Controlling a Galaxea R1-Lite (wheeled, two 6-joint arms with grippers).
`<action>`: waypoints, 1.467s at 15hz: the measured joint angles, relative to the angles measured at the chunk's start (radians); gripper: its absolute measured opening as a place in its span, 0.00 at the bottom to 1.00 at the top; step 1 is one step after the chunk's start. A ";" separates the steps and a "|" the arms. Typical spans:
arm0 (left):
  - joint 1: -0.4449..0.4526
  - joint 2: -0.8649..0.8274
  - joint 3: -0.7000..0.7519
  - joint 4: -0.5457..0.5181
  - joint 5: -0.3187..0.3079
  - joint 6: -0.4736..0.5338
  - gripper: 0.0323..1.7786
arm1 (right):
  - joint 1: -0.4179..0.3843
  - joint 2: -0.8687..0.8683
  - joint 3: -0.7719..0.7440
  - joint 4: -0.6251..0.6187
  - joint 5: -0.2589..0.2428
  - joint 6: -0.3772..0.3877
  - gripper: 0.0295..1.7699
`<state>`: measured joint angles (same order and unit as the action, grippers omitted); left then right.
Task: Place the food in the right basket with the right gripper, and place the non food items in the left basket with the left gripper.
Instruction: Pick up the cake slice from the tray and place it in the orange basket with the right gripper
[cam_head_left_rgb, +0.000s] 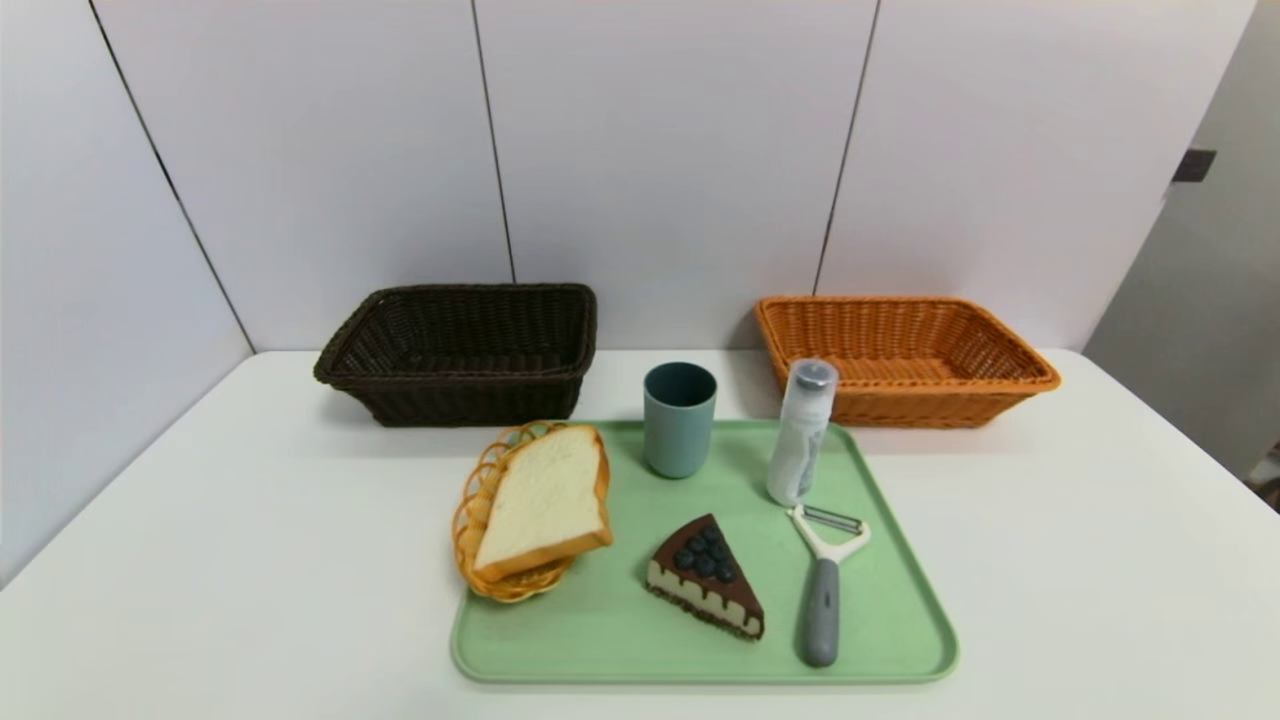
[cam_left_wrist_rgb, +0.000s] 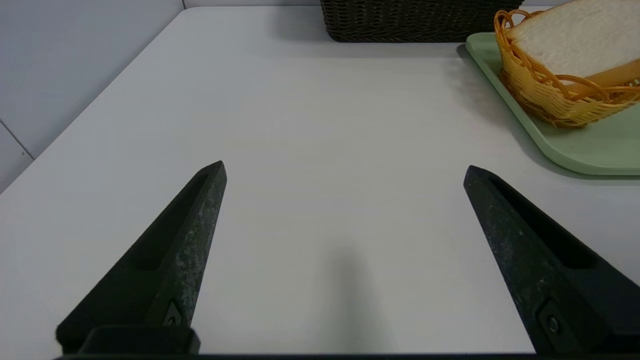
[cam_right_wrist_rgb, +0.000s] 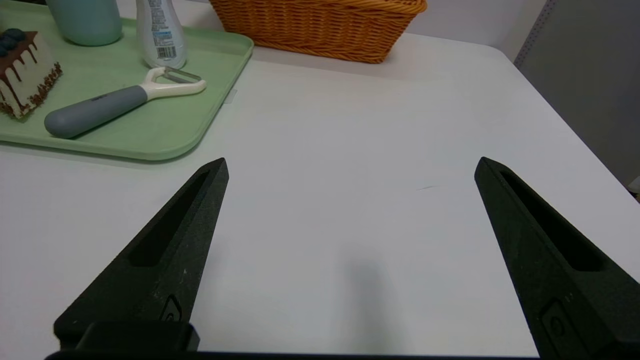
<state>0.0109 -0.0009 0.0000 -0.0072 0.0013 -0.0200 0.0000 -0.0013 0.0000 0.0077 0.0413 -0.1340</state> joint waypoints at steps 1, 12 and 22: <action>0.000 0.000 0.000 0.000 0.000 0.000 0.95 | 0.000 0.000 0.000 0.000 0.000 0.001 0.96; 0.000 0.106 -0.336 0.291 -0.025 -0.006 0.95 | -0.011 0.230 -0.314 0.142 0.103 0.126 0.96; 0.000 0.649 -0.777 0.326 -0.085 -0.021 0.95 | 0.259 1.053 -1.294 0.645 0.220 0.363 0.96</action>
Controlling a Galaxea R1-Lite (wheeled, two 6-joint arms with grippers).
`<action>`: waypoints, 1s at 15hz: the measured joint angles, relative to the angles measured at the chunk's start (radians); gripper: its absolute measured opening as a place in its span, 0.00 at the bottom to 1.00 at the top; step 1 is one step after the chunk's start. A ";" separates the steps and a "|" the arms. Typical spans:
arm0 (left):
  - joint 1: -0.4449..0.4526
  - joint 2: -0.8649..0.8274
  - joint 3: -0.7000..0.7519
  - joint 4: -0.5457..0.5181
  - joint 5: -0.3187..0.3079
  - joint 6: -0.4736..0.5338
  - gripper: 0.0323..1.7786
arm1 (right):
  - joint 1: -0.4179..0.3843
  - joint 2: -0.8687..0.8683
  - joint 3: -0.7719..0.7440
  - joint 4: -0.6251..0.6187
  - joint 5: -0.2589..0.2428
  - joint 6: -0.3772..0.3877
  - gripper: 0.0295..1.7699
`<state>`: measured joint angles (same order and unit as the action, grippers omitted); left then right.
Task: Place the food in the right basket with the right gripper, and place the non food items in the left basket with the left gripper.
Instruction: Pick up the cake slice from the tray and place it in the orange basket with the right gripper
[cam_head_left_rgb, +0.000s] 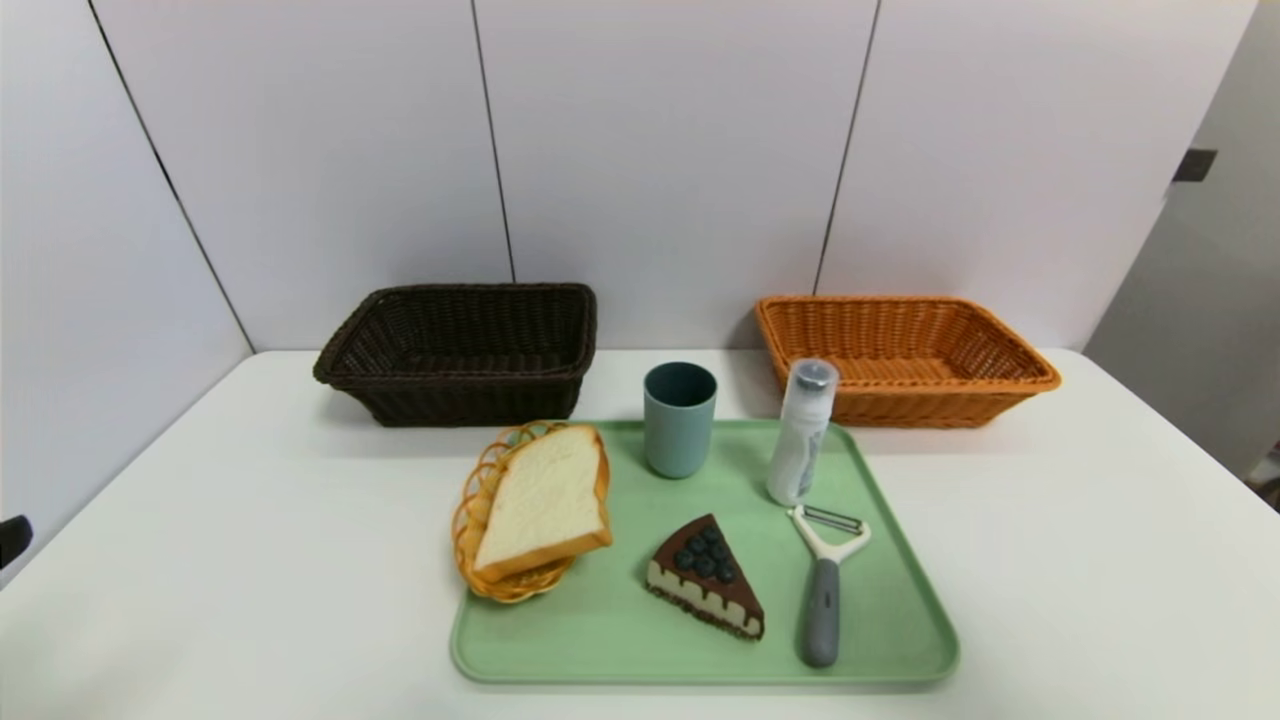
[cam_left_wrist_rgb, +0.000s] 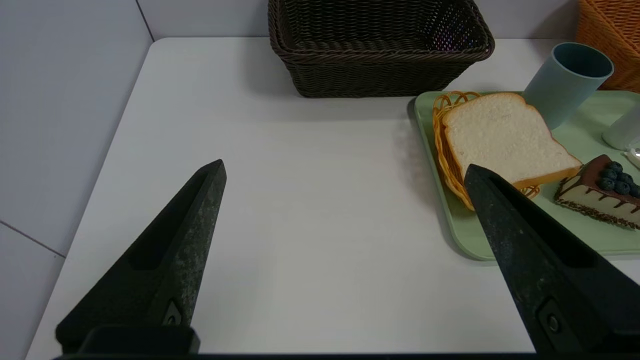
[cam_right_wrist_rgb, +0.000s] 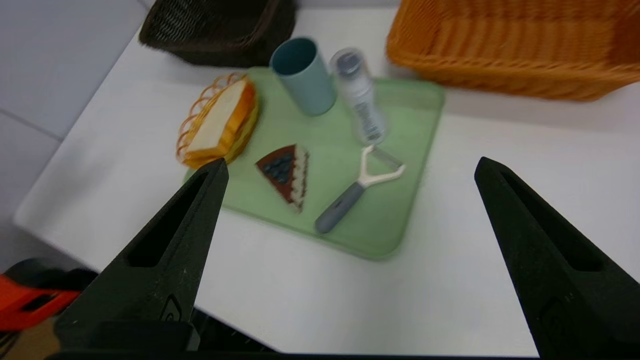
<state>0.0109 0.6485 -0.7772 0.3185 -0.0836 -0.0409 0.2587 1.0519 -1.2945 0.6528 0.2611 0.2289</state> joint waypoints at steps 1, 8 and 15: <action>-0.001 0.036 -0.017 0.000 0.000 -0.010 0.95 | 0.082 0.069 -0.055 0.052 -0.026 0.047 0.96; -0.016 0.150 -0.017 0.039 0.000 -0.016 0.95 | 0.546 0.509 -0.344 0.251 -0.321 0.248 0.96; -0.057 0.174 0.068 -0.033 -0.014 -0.019 0.95 | 0.649 0.803 -0.546 0.426 -0.330 0.130 0.96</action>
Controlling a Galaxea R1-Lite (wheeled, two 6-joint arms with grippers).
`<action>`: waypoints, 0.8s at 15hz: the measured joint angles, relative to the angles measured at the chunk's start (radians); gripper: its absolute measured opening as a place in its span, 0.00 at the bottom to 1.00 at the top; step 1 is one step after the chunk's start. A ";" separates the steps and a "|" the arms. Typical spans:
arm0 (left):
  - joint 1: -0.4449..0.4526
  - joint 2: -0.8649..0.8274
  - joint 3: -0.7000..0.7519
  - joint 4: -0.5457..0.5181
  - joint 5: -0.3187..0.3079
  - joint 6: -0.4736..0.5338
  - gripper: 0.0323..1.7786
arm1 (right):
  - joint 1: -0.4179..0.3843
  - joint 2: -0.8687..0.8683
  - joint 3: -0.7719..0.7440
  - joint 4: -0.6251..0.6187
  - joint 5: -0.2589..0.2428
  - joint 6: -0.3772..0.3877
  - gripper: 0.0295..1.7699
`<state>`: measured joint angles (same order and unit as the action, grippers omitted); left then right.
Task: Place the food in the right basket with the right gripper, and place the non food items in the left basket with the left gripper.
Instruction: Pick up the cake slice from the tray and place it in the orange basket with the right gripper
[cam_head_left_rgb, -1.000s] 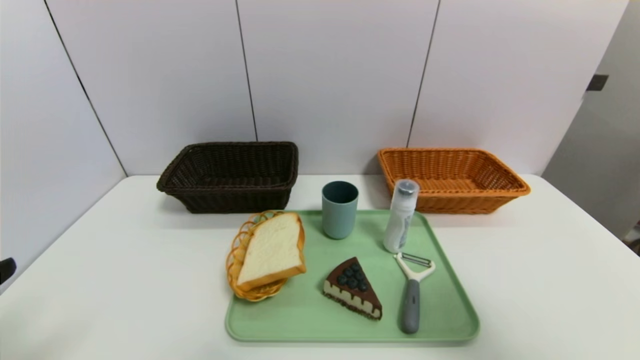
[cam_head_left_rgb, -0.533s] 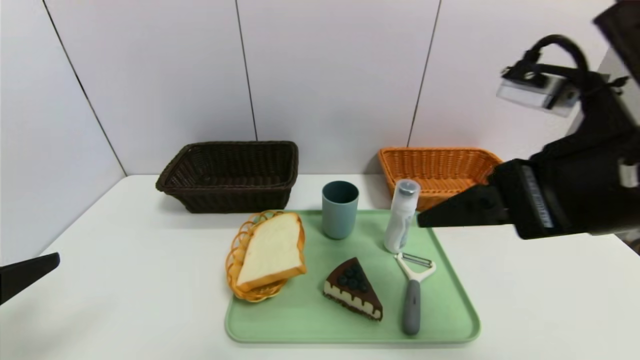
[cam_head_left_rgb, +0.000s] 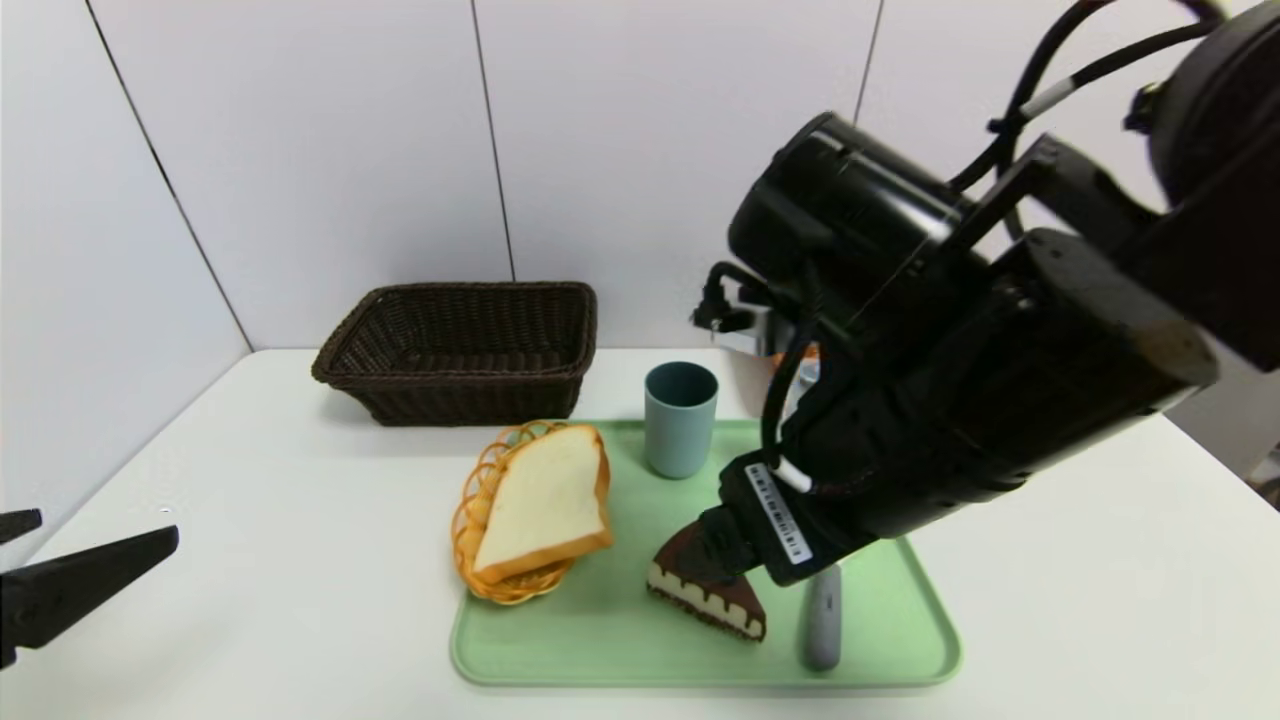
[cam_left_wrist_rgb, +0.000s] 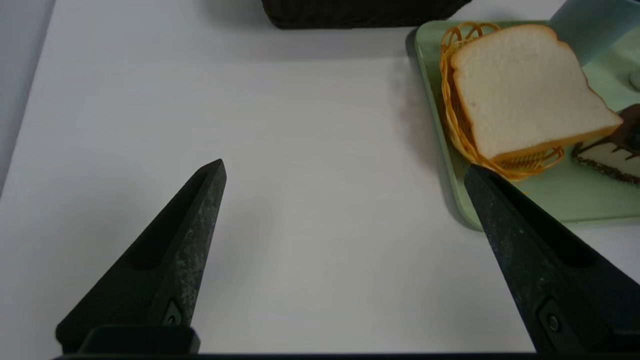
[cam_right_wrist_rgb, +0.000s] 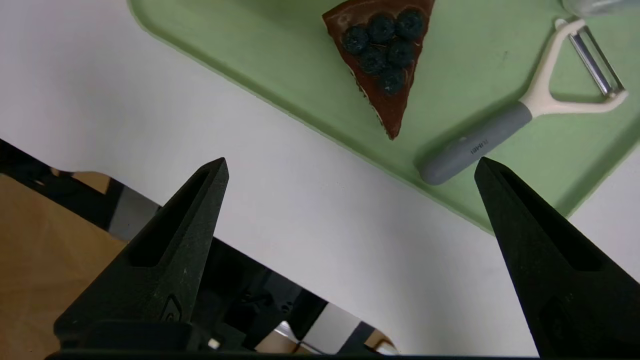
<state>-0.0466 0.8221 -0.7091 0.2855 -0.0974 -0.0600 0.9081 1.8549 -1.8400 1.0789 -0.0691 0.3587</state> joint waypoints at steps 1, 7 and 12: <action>-0.018 0.004 0.000 0.022 0.000 -0.001 0.95 | 0.003 0.029 -0.002 0.000 -0.005 -0.034 0.96; -0.046 0.023 -0.035 0.056 0.004 -0.017 0.95 | -0.032 0.169 -0.004 -0.001 -0.009 -0.081 0.96; -0.047 0.031 -0.058 0.081 0.001 -0.048 0.95 | -0.074 0.250 -0.010 -0.023 -0.006 -0.089 0.96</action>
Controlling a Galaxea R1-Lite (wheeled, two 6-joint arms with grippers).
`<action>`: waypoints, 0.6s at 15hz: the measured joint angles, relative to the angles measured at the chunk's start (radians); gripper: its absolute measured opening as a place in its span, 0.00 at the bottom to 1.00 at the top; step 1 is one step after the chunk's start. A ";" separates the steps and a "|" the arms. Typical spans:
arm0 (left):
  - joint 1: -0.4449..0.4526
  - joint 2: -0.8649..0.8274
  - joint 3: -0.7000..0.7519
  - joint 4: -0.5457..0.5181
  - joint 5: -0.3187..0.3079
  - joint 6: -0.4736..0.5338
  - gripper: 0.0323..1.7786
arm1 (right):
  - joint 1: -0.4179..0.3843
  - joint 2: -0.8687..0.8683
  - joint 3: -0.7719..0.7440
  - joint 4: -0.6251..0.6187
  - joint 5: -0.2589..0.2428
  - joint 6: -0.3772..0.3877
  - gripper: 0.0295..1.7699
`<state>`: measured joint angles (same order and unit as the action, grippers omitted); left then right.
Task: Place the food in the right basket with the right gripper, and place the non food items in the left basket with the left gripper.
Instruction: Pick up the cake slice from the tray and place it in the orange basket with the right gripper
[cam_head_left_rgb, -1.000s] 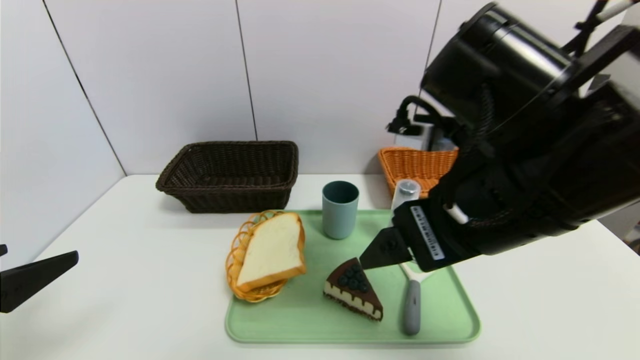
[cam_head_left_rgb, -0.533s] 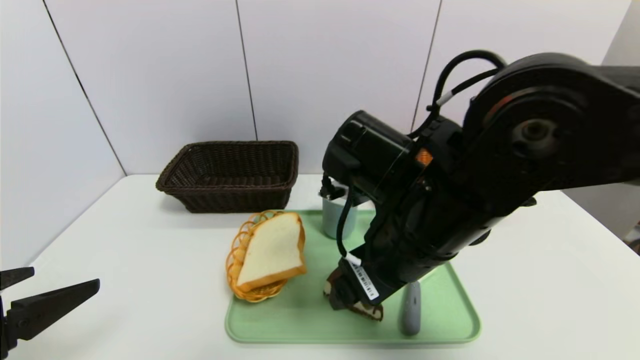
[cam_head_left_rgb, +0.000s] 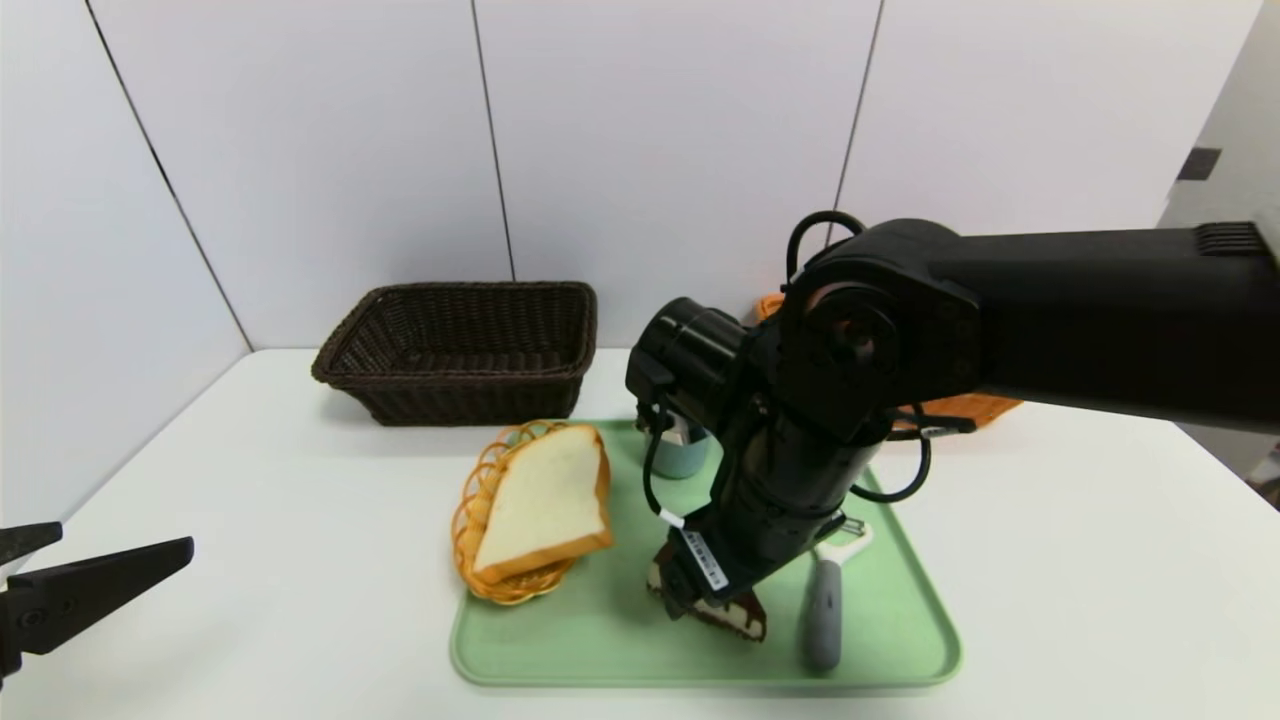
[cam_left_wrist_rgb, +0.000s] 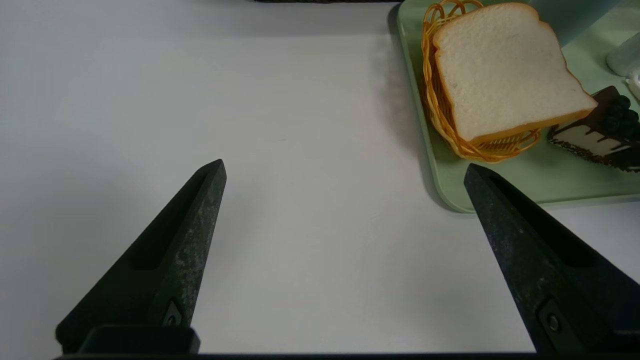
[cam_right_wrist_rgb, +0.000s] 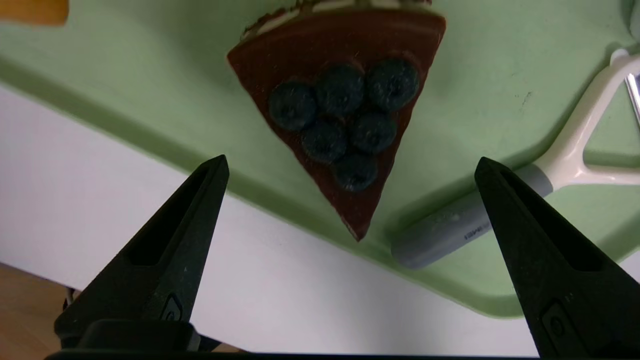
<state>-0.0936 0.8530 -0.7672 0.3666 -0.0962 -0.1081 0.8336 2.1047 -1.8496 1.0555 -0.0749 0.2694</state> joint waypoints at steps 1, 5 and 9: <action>0.000 0.000 -0.001 0.003 0.000 0.000 0.95 | -0.004 0.012 -0.004 -0.007 0.001 -0.001 0.96; 0.000 -0.002 -0.013 0.012 0.001 -0.001 0.95 | -0.010 0.064 -0.035 -0.012 0.005 -0.008 0.96; 0.000 -0.008 -0.015 0.015 0.003 -0.001 0.95 | -0.008 0.100 -0.065 -0.010 0.005 -0.027 0.85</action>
<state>-0.0936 0.8447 -0.7821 0.3815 -0.0936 -0.1096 0.8253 2.2047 -1.9147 1.0457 -0.0700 0.2423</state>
